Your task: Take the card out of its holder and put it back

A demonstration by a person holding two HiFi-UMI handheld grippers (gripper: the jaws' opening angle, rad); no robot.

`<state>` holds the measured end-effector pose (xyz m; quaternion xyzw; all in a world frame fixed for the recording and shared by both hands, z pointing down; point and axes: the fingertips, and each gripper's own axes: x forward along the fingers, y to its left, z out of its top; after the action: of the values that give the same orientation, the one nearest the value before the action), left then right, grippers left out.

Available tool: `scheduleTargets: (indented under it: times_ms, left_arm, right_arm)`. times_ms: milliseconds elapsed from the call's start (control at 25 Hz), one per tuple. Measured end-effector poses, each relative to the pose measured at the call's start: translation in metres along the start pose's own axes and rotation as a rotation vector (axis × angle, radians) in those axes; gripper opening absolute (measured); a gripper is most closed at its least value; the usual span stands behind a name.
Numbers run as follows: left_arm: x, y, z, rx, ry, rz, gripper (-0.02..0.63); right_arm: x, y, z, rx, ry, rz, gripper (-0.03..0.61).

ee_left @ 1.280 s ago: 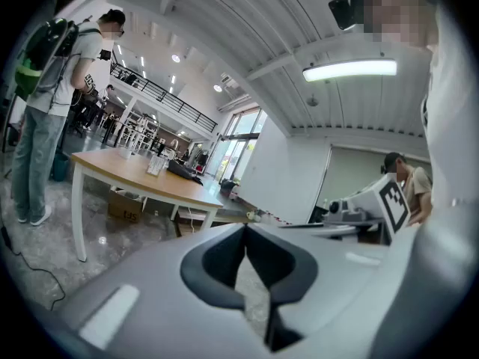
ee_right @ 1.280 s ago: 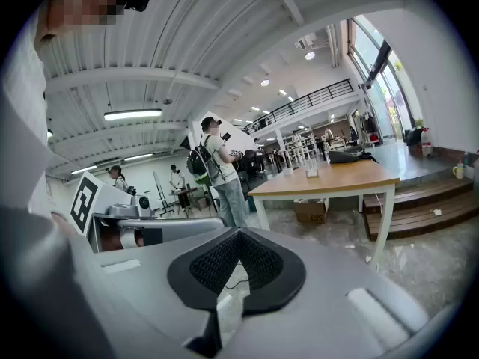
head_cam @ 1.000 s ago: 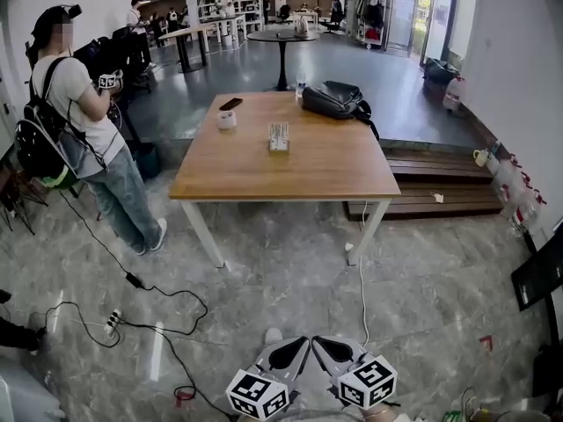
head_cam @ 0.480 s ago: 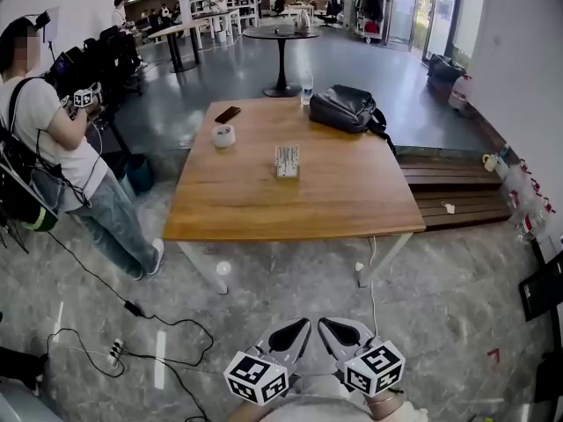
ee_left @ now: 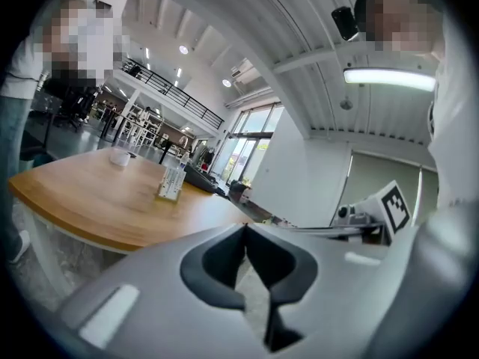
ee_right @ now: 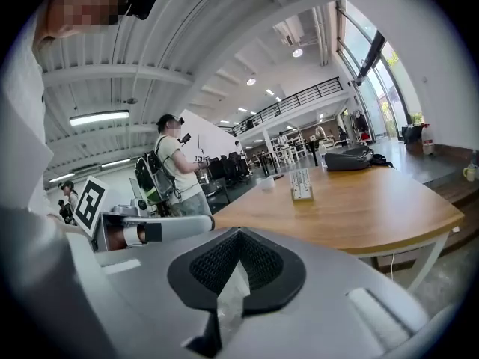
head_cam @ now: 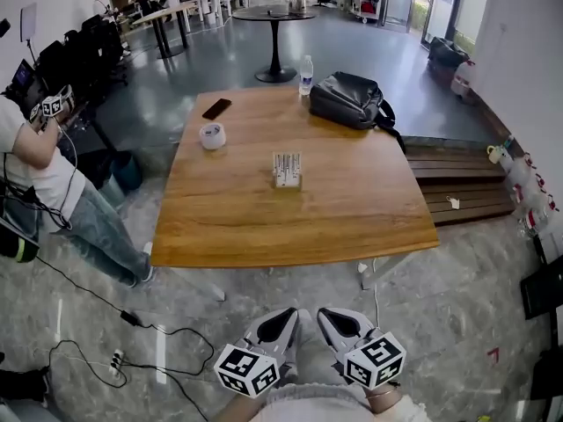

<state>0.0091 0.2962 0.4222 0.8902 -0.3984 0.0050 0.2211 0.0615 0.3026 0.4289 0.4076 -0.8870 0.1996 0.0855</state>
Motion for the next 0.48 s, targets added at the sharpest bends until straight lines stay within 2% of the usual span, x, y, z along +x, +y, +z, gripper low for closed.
scheduleTargets:
  times_ms: [240, 480]
  left_arm:
    - [0.062, 0.066, 0.043, -0.004, -0.018, 0.051, 0.009]
    - [0.131, 0.119, 0.091, -0.004, -0.041, 0.073, 0.009]
  right_arm:
    - [0.072, -0.060, 0.048, -0.030, 0.005, 0.029, -0.006]
    - [0.140, -0.109, 0.103, -0.054, -0.001, 0.095, -0.006]
